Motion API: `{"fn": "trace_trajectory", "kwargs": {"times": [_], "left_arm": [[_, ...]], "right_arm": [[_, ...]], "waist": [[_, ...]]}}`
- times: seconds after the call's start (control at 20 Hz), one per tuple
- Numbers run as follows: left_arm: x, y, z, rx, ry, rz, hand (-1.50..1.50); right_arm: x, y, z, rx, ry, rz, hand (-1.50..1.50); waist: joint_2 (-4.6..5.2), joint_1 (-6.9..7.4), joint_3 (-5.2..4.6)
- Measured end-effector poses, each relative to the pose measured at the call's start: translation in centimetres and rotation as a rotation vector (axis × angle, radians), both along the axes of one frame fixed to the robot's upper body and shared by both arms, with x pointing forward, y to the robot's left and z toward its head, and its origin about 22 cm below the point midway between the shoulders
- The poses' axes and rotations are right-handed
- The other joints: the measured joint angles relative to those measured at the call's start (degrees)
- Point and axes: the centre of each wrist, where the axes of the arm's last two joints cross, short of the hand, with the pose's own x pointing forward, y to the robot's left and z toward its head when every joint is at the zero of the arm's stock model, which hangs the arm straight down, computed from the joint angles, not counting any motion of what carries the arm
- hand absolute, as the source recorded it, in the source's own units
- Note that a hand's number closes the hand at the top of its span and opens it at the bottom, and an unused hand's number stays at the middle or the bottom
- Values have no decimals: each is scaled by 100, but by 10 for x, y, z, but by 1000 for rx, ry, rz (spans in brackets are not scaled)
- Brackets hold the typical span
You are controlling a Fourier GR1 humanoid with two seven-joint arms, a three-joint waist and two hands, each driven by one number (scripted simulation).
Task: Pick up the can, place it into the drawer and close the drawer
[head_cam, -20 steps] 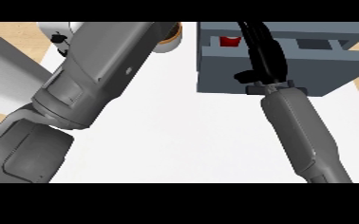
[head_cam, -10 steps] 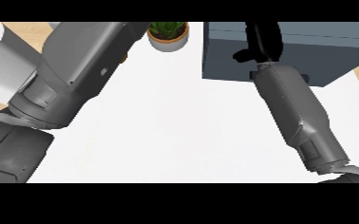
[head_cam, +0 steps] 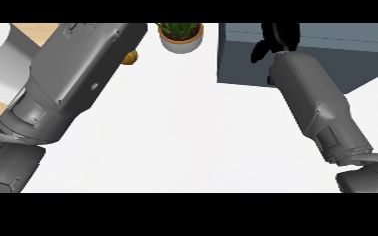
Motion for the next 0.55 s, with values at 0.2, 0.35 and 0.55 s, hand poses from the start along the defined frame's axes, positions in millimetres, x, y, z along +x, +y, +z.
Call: {"fn": "trace_trajectory", "kwargs": {"times": [0.2,0.35,0.55], "left_arm": [[-5,5,-1,-1,-2,-11,-150],[-6,14,-3,-1,-1,-4,-150],[-9,28,-10,-9,5,0,-150]], "right_arm": [[5,-3,6,5,18,6,-150],[6,1,8,27,23,38,-150],[11,1,26,100,0,92,-150]], "waist": [[35,45,19],[47,2,32],[-28,-33,5]]}}
